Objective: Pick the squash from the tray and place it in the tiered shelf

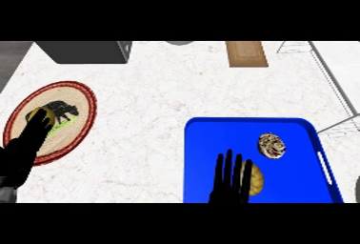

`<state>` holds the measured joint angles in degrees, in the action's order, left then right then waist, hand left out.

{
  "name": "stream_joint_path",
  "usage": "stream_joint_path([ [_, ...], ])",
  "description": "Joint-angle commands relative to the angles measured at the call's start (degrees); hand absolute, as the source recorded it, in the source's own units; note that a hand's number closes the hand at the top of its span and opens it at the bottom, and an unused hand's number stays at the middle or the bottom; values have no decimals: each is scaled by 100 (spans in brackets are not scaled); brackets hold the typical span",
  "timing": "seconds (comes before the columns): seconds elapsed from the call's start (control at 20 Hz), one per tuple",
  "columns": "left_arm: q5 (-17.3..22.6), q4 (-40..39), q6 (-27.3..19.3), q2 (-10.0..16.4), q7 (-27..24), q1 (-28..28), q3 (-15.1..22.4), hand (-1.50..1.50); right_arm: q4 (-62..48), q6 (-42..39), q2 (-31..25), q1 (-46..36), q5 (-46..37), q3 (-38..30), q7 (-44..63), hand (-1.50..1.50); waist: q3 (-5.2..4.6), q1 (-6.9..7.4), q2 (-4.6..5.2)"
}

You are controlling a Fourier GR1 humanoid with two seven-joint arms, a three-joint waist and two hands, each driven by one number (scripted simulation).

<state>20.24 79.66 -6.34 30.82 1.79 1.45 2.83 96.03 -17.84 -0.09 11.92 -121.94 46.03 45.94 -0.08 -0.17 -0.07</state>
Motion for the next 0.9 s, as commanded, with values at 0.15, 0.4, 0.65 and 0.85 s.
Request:
stream_joint_path([
  [0.15,-263,-67,166,-291,164,-193,-148,0,-396,12,-253,-596,515,-474,54,-150,9,15,6],
  [0.4,-500,-113,395,-402,-85,146,-303,0,-440,-445,-39,-970,504,-677,44,-150,8,24,5],
  [0.65,-515,558,349,-500,369,317,-437,0,-288,-148,-461,-969,723,-890,-355,-150,10,39,-1],
  [0.85,-821,-290,488,-700,80,-314,-518,0,-877,318,-445,-1190,844,-1194,-450,-150,8,10,9],
])
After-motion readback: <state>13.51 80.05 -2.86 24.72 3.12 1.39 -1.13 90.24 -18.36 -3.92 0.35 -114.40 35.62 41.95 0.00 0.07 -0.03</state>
